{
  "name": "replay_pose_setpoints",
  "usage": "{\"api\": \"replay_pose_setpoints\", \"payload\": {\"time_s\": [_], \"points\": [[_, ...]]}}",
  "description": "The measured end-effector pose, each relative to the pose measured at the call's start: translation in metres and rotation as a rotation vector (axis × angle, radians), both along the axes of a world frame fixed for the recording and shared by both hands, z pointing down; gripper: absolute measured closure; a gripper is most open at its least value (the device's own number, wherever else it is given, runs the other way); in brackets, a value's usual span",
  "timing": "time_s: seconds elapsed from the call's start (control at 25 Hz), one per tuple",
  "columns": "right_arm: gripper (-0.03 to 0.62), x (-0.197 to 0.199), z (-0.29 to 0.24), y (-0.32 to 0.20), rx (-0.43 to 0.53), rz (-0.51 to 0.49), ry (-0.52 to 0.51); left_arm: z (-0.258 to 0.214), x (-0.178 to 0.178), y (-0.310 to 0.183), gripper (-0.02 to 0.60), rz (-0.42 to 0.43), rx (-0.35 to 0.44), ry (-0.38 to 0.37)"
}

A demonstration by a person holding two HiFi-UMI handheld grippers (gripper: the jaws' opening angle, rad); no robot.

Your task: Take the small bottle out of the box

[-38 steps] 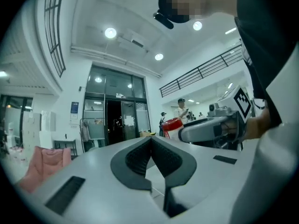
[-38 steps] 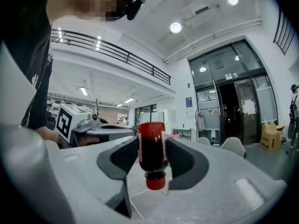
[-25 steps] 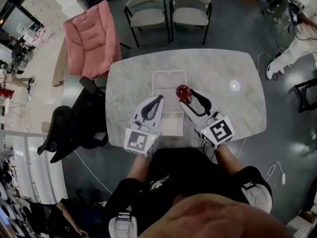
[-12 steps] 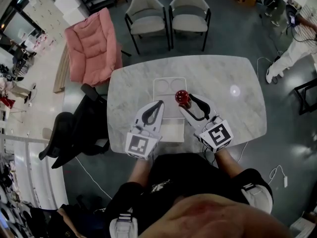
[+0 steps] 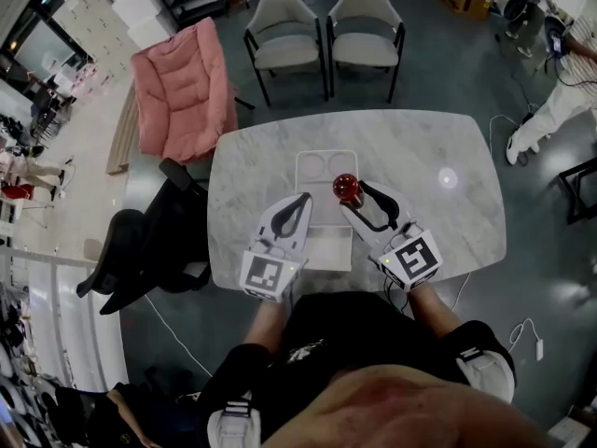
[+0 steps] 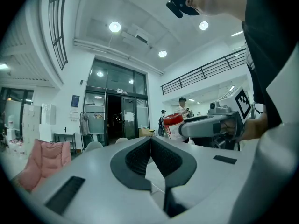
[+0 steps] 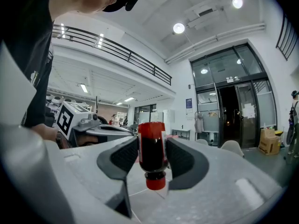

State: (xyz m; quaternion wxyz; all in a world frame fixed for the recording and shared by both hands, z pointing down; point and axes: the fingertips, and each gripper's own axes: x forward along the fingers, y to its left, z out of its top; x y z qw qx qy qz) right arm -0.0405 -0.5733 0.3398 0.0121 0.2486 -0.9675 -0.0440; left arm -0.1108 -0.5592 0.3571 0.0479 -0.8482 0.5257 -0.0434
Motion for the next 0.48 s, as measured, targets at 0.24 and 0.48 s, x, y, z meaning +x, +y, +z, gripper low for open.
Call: {"api": "replay_pose_setpoints", "payload": {"time_s": [0.24, 0.48], "points": [[0.407, -0.002, -0.001, 0.005, 0.027, -0.007, 0.054, 0.0, 0.004, 0.001, 0.568, 0.011, 0.003, -0.005], [0.407, 0.001, -0.003, 0.009, 0.039, -0.009, 0.072, -0.002, 0.011, 0.002, 0.568, 0.017, 0.007, -0.015]]}}
